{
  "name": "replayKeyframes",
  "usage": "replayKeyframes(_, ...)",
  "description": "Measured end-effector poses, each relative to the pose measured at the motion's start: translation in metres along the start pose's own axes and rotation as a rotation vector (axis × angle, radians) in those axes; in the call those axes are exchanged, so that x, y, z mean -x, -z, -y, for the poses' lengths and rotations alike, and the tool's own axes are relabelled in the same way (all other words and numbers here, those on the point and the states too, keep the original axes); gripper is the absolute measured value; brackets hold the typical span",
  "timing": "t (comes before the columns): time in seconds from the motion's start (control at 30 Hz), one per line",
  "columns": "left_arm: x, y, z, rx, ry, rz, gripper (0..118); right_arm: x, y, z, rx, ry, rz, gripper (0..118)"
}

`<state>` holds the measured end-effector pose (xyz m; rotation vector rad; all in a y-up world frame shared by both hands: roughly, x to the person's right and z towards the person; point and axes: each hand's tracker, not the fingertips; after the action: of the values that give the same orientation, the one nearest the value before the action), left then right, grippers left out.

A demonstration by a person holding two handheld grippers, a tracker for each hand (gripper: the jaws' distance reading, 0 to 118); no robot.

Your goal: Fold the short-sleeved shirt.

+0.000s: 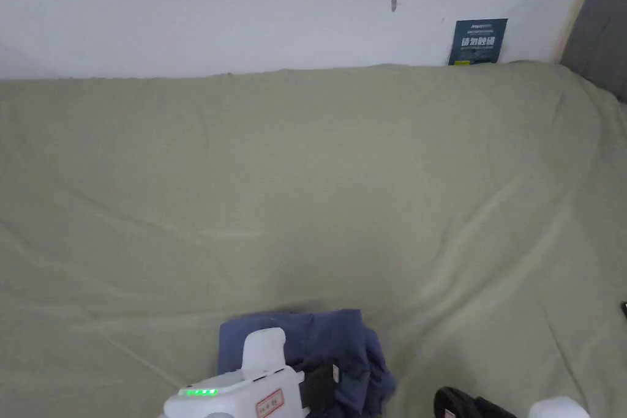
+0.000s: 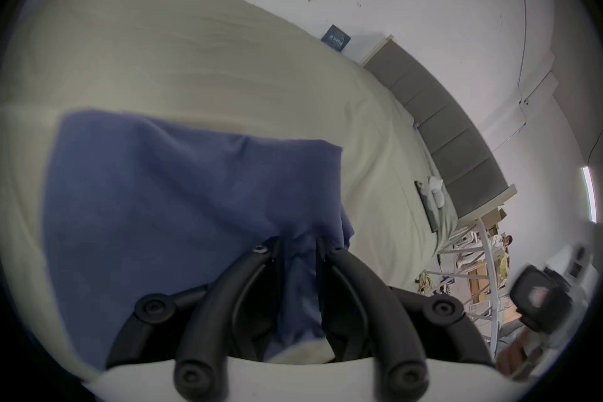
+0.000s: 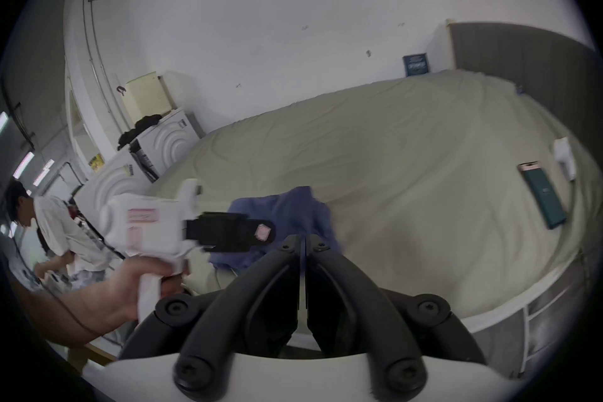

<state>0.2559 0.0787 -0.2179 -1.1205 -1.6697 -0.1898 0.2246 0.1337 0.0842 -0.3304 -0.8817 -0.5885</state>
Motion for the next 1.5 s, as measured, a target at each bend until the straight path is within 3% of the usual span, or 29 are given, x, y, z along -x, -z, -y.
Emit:
replayKeyframes(0.23,0.042,-0.084,0.006,-0.059,0.014,-0.072,23,-0.02,0.137,0.002,0.191,0.198,-0.157,4)
replayKeyframes(0.27,0.052,-0.088,0.006,-0.066,0.002,-0.089,27,-0.023,0.151,0.005,0.209,0.229,-0.2,5)
replayKeyframes(0.3,0.062,-0.091,0.006,-0.072,-0.019,-0.107,42,-0.026,0.164,0.008,0.234,0.263,-0.256,5)
replayKeyframes(0.33,0.07,-0.09,0.006,-0.065,-0.035,-0.111,74,-0.03,0.176,0.011,0.276,0.283,-0.307,4)
replayKeyframes(0.37,0.081,-0.089,0.006,-0.057,-0.054,-0.112,94,-0.034,0.185,0.017,0.294,0.281,-0.294,3)
replayKeyframes(0.43,0.097,-0.083,0.006,-0.033,-0.09,-0.093,100,-0.042,0.195,0.024,0.344,0.235,-0.142,3)
replayKeyframes(0.5,0.112,-0.075,0.006,-0.033,-0.143,-0.059,102,-0.055,0.189,0.026,0.276,0.406,-0.21,4)
replayKeyframes(0.53,0.12,-0.069,0.005,-0.021,-0.178,-0.052,102,-0.055,0.189,0.023,0.285,0.44,-0.172,4)
replayKeyframes(0.6,0.136,-0.053,0.008,-0.007,-0.26,-0.001,102,-0.047,0.191,0.02,0.292,0.398,-0.174,4)
replayKeyframes(0.63,0.144,-0.045,0.008,-0.034,-0.298,0.063,102,-0.046,0.188,0.02,0.293,0.339,-0.165,3)
replayKeyframes(0.7,0.149,-0.035,0.001,-0.108,-0.349,0.232,102,-0.046,0.189,0.02,0.289,0.325,-0.177,3)
replayKeyframes(0.77,0.157,-0.006,-0.001,-0.017,-0.518,0.467,83,-0.051,0.188,0.022,0.284,0.356,-0.201,3)
replayKeyframes(0.8,0.156,0.012,0.002,0.032,-0.571,0.494,66,-0.053,0.187,0.023,0.279,0.372,-0.21,3)
replayKeyframes(0.83,0.153,0.024,0.004,0.04,-0.53,0.361,25,-0.054,0.186,0.024,0.277,0.376,-0.216,3)
replayKeyframes(0.87,0.151,0.03,0.005,0.03,-0.484,0.282,24,-0.053,0.184,0.024,0.277,0.376,-0.217,3)
replayKeyframes(0.93,0.156,0.023,0.001,-0.004,-0.557,0.364,24,-0.053,0.174,0.023,0.273,0.354,-0.207,3)
replayKeyframes(1.07,0.141,-0.014,-0.018,0.015,-0.238,0.15,23,-0.051,0.145,0.02,0.239,0.299,-0.219,3)
replayKeyframes(1.13,0.157,-0.044,-0.029,-0.031,-0.248,0.154,22,-0.05,0.133,0.02,0.242,0.275,-0.207,3)
replayKeyframes(1.3,0.248,-0.149,-0.065,-0.106,-0.245,-0.028,22,-0.045,0.111,0.029,0.254,0.249,-0.169,3)
replayKeyframes(1.5,0.372,-0.275,-0.095,-0.105,-0.227,-0.36,22,-0.03,0.101,0.042,0.276,0.259,-0.14,3)
